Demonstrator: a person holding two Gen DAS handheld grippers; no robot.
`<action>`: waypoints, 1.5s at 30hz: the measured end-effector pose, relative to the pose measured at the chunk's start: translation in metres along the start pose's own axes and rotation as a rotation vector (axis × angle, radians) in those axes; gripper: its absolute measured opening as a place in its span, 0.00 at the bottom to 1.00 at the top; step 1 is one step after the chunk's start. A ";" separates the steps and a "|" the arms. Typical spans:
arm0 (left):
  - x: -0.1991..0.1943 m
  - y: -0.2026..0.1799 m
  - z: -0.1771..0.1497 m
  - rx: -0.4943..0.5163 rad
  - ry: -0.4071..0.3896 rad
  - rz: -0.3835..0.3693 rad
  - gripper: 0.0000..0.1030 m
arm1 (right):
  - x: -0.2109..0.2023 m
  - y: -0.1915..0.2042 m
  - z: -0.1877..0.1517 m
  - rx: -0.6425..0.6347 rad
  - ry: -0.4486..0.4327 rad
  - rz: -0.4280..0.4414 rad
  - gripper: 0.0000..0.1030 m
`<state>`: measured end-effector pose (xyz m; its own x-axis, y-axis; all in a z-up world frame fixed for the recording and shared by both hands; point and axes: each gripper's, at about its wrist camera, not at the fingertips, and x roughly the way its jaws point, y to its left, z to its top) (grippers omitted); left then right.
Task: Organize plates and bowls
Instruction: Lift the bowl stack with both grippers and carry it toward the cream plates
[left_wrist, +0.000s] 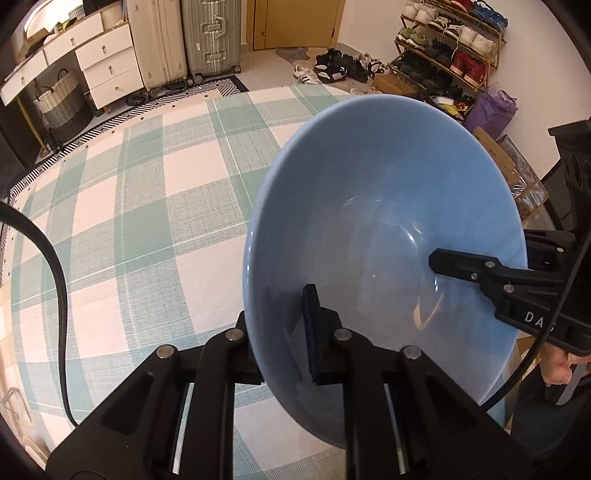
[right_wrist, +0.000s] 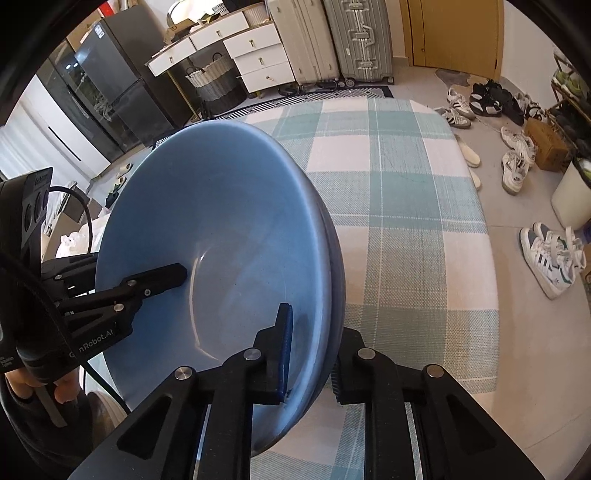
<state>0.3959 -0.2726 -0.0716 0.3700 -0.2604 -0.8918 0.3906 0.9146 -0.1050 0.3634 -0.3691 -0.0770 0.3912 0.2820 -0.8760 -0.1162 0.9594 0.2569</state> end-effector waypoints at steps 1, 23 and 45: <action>-0.004 0.000 -0.001 0.000 -0.003 0.002 0.11 | -0.002 0.002 0.000 -0.002 -0.002 0.001 0.17; -0.108 0.034 -0.058 -0.064 -0.078 0.070 0.11 | -0.035 0.074 -0.007 -0.092 -0.024 0.066 0.17; -0.215 0.042 -0.167 -0.134 -0.135 0.141 0.11 | -0.068 0.152 -0.054 -0.219 -0.012 0.101 0.17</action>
<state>0.1925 -0.1268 0.0421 0.5262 -0.1583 -0.8355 0.2150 0.9754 -0.0493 0.2694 -0.2428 -0.0005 0.3781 0.3780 -0.8451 -0.3505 0.9034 0.2472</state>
